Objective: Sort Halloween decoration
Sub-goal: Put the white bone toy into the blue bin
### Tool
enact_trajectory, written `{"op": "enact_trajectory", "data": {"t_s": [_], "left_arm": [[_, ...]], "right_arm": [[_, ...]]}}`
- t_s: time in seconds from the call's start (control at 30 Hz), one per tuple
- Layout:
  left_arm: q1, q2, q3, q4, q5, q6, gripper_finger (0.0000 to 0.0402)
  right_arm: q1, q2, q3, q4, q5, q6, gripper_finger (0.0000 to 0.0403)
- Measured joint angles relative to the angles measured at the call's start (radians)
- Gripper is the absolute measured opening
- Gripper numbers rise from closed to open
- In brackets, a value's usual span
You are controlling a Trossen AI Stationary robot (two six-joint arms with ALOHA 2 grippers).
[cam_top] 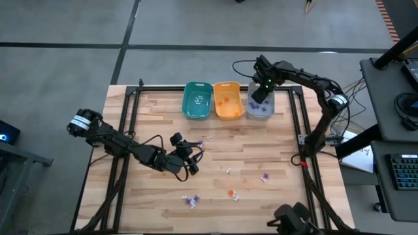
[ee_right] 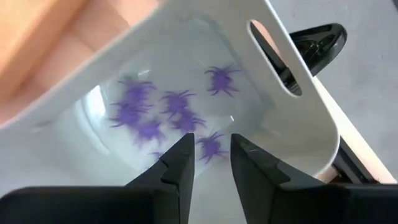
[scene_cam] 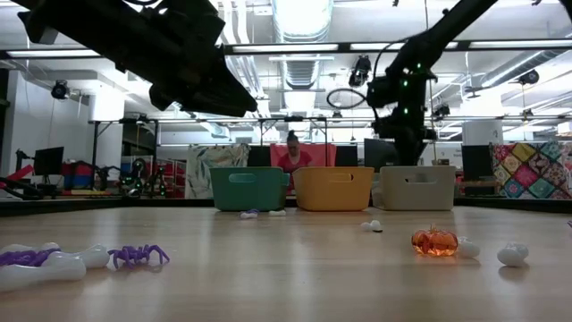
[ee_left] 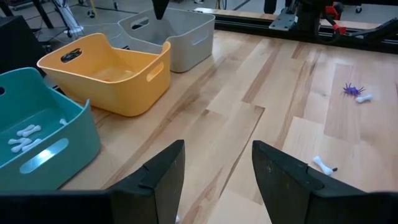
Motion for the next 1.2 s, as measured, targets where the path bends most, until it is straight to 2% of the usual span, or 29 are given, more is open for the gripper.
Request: {"op": "enact_trajectory", "data": {"t_s": [0.23,0.57,0.73,0.9,1.03,1.2], "left_arm": [[0.008,0.007,0.0,0.002,0.0,0.0,0.0171],[0.028,0.084,0.0,0.011,0.003,-0.007,0.0171],[0.028,0.088,0.0,0.015,0.004,-0.007,0.0171],[0.028,0.088,0.0,0.014,0.004,0.0,0.0171],[0.036,0.088,0.0,0.019,0.004,0.001,0.017],[0.058,0.088,0.0,0.03,0.03,0.033,0.016]], "right_arm": [[0.106,-0.12,-0.004,-0.012,-0.001,0.081,0.0083],[0.339,-0.285,-0.048,0.052,0.002,0.17,0.0073],[0.476,-0.376,-0.155,0.169,0.003,0.214,0.0073],[0.608,-0.454,-0.311,0.361,0.003,0.233,0.0073],[0.7,-0.482,-0.421,0.497,0.002,0.237,0.0073],[0.783,-0.489,-0.499,0.576,0.003,0.293,0.0073]]}}
